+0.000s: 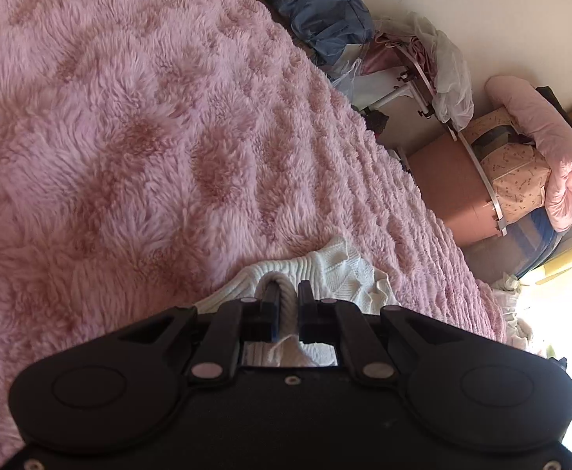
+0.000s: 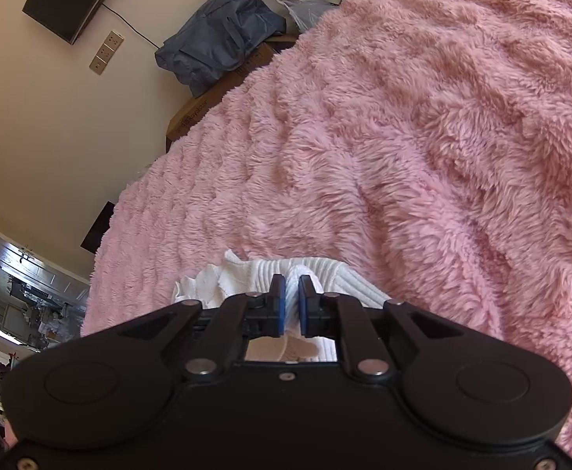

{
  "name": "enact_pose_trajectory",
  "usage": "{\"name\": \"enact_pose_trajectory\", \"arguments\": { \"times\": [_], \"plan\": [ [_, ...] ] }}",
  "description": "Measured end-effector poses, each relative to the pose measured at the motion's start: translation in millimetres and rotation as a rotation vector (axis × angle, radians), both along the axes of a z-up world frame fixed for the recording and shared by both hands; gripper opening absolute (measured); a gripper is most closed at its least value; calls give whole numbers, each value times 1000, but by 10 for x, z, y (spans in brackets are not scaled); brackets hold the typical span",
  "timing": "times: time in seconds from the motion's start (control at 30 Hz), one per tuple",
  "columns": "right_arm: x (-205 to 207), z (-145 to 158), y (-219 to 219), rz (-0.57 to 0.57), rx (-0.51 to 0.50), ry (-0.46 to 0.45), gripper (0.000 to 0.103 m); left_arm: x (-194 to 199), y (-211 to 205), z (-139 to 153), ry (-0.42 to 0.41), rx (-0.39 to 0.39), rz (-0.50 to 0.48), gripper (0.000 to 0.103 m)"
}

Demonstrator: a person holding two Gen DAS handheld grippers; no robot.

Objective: Fold small clothes
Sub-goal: 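Lift the held hem with both tools toward the collar, then lay the hem down over the collar and open both tools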

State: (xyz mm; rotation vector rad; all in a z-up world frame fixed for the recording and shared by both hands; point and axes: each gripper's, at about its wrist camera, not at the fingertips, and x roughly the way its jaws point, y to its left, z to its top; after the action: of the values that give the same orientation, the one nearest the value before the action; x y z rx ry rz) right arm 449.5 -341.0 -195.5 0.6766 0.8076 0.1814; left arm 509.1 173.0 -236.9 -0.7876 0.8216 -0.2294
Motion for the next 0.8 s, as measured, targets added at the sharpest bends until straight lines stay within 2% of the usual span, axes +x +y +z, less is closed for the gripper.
{"name": "enact_pose_trajectory", "arguments": {
  "times": [0.23, 0.33, 0.37, 0.4, 0.47, 0.53, 0.6, 0.67, 0.73, 0.8],
  "plan": [
    [134, -118, 41, -2, -23, 16, 8, 109, -20, -206, 37, 30, 19, 7],
    [166, -161, 54, -20, -14, 33, 10, 114, -2, -208, 51, 11, 52, 15],
    [166, -160, 61, -23, -17, 33, 10, 107, 10, -169, 41, 10, 59, 23],
    [164, -150, 65, -24, -20, 35, 10, 91, 17, -102, 24, 30, 66, 30],
    [143, -91, 77, -17, -41, 25, 10, 52, 43, 66, -12, 71, 68, 32],
    [91, 20, 66, -21, -79, -11, 15, -20, 76, 244, -58, 80, 59, 33],
    [10, 159, 40, -30, -107, -66, 32, -123, 60, 425, -112, 93, 35, 33],
    [-89, 291, 55, 2, -118, -123, 32, -250, -26, 575, -180, 104, -27, 34],
    [-194, 392, 164, 85, -146, -179, 32, -343, -202, 664, -220, 163, -93, 35],
    [-282, 449, 385, 186, -251, -201, 32, -393, -483, 704, -238, 288, -164, 36]
  ]
}}
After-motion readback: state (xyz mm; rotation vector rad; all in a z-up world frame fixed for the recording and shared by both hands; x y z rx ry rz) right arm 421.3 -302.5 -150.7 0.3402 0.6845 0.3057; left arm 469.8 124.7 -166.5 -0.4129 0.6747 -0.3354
